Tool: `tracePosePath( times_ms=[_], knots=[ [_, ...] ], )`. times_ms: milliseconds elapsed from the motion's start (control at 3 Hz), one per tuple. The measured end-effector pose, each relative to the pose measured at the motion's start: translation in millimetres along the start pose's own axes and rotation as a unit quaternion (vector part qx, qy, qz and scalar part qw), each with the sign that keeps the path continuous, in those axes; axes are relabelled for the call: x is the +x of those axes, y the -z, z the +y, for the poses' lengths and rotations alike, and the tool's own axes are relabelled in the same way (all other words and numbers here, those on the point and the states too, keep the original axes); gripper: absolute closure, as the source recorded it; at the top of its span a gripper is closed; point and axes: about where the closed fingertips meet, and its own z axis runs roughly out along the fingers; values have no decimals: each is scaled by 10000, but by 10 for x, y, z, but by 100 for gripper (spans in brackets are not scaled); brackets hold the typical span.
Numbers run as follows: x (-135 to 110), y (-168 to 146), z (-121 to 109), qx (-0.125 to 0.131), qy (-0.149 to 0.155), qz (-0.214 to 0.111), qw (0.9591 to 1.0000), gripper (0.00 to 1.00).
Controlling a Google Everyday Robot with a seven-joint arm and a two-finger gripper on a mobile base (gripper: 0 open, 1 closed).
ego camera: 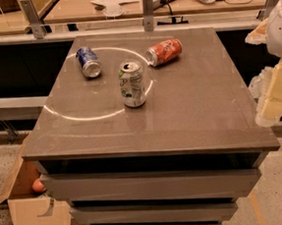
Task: Place pepsi can upright
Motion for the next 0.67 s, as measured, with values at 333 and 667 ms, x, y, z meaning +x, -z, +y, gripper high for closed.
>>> tracePosePath(
  times_ms=[333,667],
  knots=[
    [0,0,0,1,0,0,10000,0],
    [-144,-29,-147,52,129,-108,9998,0]
  ],
)
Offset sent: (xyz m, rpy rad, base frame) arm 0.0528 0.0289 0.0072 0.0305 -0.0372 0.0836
